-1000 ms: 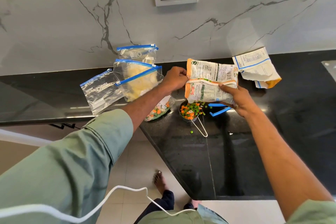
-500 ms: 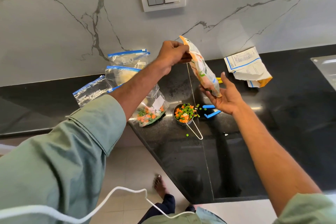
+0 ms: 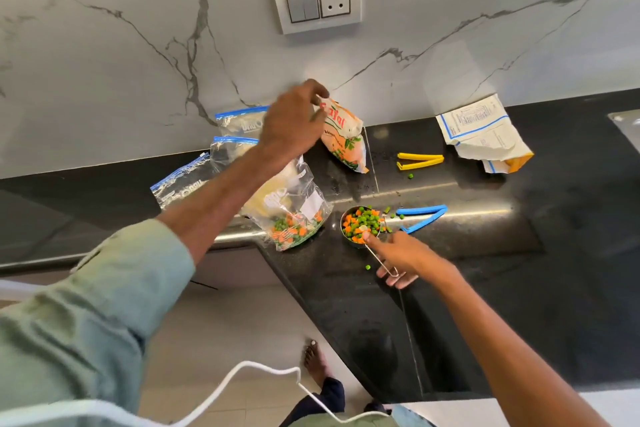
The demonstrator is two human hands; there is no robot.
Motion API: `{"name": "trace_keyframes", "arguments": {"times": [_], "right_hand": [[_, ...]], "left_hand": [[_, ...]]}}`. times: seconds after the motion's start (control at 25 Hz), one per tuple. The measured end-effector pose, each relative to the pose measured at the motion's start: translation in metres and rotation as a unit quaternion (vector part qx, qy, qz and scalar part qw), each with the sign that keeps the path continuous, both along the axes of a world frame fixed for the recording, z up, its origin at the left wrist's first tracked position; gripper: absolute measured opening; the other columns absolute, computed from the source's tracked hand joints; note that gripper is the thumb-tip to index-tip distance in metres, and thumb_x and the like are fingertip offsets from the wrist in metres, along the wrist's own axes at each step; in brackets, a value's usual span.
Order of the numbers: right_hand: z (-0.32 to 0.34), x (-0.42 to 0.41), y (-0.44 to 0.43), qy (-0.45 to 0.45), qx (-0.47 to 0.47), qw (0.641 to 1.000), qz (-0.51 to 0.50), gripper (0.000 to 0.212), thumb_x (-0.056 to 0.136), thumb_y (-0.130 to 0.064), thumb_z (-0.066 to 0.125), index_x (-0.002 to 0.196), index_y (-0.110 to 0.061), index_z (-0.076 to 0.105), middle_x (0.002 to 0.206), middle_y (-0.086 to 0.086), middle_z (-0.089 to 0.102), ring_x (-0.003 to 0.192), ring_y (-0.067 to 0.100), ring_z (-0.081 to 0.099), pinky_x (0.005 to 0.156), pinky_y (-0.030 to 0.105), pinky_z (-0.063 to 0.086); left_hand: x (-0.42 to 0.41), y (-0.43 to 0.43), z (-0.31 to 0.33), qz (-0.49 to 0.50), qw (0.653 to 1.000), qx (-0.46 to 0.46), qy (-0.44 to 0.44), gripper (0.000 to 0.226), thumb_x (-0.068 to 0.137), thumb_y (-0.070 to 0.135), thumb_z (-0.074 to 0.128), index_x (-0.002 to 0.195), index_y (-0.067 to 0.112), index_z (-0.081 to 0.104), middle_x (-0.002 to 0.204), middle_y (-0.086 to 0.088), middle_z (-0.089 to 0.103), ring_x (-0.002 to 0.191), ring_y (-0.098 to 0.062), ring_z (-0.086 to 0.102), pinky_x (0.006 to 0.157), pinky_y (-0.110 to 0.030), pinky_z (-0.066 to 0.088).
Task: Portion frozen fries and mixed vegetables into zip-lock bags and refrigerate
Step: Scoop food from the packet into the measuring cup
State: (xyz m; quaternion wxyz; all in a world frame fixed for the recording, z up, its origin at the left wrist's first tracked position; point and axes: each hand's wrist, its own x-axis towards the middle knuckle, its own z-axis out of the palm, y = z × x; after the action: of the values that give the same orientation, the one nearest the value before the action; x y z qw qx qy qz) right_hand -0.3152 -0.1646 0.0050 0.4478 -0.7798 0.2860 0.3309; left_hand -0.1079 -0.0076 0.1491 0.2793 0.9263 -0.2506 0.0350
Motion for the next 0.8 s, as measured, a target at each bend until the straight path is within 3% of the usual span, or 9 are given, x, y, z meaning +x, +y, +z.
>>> {"name": "trace_keyframes", "arguments": {"times": [0.08,0.12,0.28,0.44,0.64,0.8], "right_hand": [[-0.007,-0.006,0.011,-0.003,0.073,0.996,-0.057,0.060,0.102,-0.062,0.050,0.114,-0.005,0.062,0.083,0.010,0.080,0.064,0.023,0.076,0.062,0.038,0.066],[-0.009,-0.008,0.014,-0.014,0.097,0.992,-0.084,0.055,0.105,-0.056,0.050,0.115,-0.003,0.063,0.082,0.009,0.080,0.061,0.022,0.074,0.060,0.036,0.064],[-0.012,-0.014,0.023,-0.063,0.124,0.979,-0.150,0.041,0.112,-0.037,0.043,0.113,-0.003,0.067,0.076,0.006,0.075,0.050,0.014,0.062,0.044,0.024,0.052],[-0.019,-0.015,0.024,-0.108,0.080,0.974,-0.181,0.035,0.113,-0.031,0.040,0.109,-0.010,0.068,0.080,0.005,0.076,0.050,0.010,0.052,0.042,0.021,0.036],[-0.023,-0.005,0.028,-0.106,0.044,0.977,-0.181,0.033,0.113,-0.033,0.039,0.111,-0.015,0.066,0.082,0.004,0.077,0.054,0.012,0.048,0.045,0.024,0.037],[-0.020,0.000,0.036,-0.121,0.034,0.978,-0.167,0.037,0.108,-0.050,0.047,0.107,-0.019,0.066,0.084,0.004,0.077,0.057,0.012,0.052,0.052,0.027,0.041]], "left_hand": [[0.011,0.047,0.007,0.019,0.988,0.106,-0.106,0.018,0.092,0.025,0.061,0.109,0.027,0.068,0.112,-0.004,0.068,0.107,-0.028,0.062,0.094,-0.047,0.051],[0.019,0.070,0.010,0.023,0.982,0.163,-0.092,0.015,0.092,0.023,0.061,0.104,0.028,0.068,0.113,-0.007,0.066,0.109,-0.031,0.061,0.096,-0.048,0.049],[0.026,0.124,0.008,-0.049,0.953,0.274,0.119,0.004,0.096,0.024,0.065,0.099,0.026,0.064,0.107,0.000,0.069,0.100,-0.021,0.064,0.090,-0.038,0.052],[0.014,0.135,-0.007,-0.093,0.949,0.280,0.111,0.025,0.089,0.005,0.056,0.101,0.022,0.069,0.104,0.003,0.070,0.095,-0.018,0.062,0.090,-0.038,0.052],[0.002,0.137,-0.018,-0.092,0.954,0.252,0.135,0.029,0.096,0.019,0.046,0.100,0.025,0.075,0.082,0.008,0.070,0.081,-0.015,0.064,0.091,-0.039,0.047],[-0.005,0.135,-0.023,-0.103,0.967,0.193,0.134,0.019,0.100,0.024,0.060,0.099,0.017,0.078,0.083,0.012,0.077,0.080,-0.002,0.071,0.085,-0.038,0.059]]}}
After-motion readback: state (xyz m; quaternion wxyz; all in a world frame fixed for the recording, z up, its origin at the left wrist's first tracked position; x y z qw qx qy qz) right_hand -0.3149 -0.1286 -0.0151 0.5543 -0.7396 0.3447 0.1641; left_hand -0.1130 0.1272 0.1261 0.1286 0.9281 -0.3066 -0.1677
